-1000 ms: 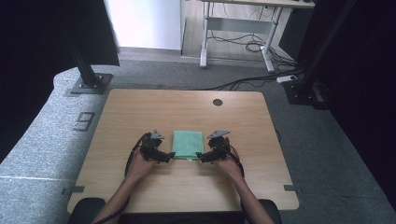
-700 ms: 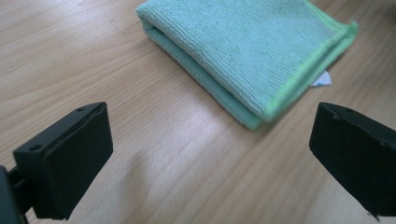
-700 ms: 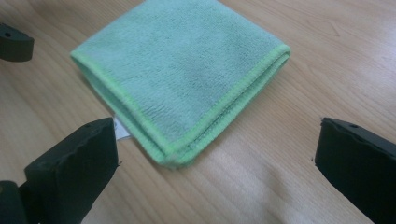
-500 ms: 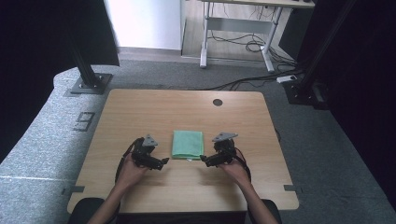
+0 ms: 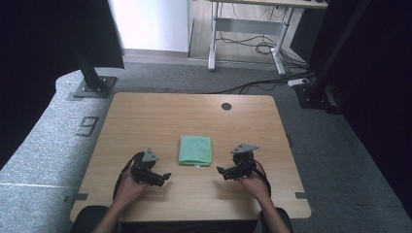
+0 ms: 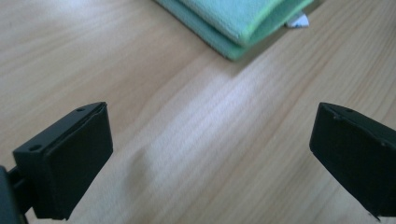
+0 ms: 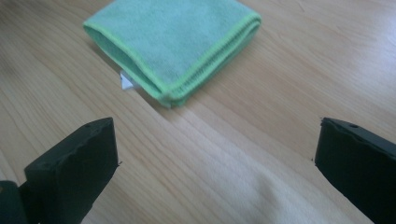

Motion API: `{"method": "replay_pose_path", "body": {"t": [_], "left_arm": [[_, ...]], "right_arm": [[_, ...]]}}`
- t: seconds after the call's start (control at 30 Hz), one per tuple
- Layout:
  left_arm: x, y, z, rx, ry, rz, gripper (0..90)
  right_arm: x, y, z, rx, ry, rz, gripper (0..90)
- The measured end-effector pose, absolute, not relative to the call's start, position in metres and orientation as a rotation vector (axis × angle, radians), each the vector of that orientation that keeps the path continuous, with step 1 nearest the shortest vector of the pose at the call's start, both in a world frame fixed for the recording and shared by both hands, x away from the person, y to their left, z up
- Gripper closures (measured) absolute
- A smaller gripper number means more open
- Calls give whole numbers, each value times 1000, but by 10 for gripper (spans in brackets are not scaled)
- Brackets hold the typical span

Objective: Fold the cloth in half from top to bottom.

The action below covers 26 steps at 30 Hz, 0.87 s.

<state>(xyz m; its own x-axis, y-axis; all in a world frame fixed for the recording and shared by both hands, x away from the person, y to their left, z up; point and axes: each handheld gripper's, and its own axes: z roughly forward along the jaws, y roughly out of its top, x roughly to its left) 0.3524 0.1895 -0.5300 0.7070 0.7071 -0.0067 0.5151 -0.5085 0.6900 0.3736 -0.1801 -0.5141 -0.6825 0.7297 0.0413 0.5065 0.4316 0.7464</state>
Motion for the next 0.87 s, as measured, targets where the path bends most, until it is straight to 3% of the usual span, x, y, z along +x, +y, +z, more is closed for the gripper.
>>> {"method": "replay_pose_path", "body": {"t": [0.53,0.87], "left_arm": [[354,199,-549,2247,975,349,0],[354,196,-549,2257,967,354,0]], "right_arm": [[368,-195,-552,1146,2433,1027,0],[365,-190,-556,1089,2403,1013,0]]}}
